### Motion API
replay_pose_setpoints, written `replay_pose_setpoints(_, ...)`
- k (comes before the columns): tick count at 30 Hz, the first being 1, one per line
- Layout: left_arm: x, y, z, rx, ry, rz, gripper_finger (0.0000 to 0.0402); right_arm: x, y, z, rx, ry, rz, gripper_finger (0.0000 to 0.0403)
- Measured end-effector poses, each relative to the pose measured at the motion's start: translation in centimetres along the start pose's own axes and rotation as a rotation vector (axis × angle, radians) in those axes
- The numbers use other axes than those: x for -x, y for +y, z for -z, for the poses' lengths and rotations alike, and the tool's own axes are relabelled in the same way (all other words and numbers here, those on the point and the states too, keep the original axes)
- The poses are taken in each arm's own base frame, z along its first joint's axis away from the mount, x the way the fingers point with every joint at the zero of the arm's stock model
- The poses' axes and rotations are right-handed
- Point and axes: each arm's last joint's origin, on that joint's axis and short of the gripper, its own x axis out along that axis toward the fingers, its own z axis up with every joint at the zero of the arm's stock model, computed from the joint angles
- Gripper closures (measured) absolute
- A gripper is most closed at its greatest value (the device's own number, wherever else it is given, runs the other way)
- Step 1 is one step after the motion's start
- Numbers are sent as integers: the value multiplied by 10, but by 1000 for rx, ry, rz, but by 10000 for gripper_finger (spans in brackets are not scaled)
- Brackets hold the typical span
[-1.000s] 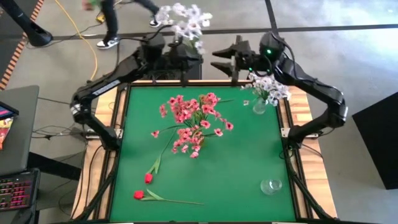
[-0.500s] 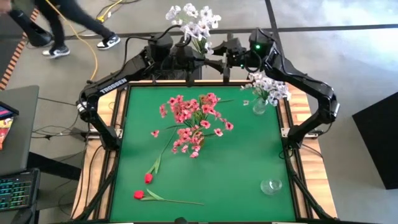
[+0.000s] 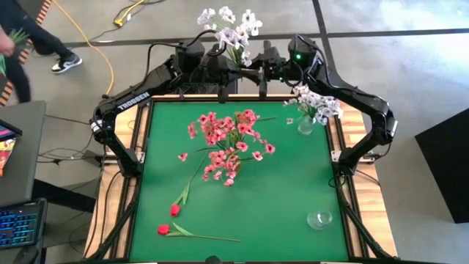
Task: Sort flowers into vase by color
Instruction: Put the white flowers into the top transparent vase
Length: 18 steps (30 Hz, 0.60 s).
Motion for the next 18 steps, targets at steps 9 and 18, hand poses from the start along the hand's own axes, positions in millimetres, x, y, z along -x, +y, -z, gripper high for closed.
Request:
replay_pose_setpoints(9, 0, 0, -1, 20, -7, -13, 382, 0, 0, 0, 7, 3, 3, 358)
replay_pose_setpoints(18, 13, 0, -6, 7, 17, -70, 268, 10, 1, -4, 2, 25, 22, 361)
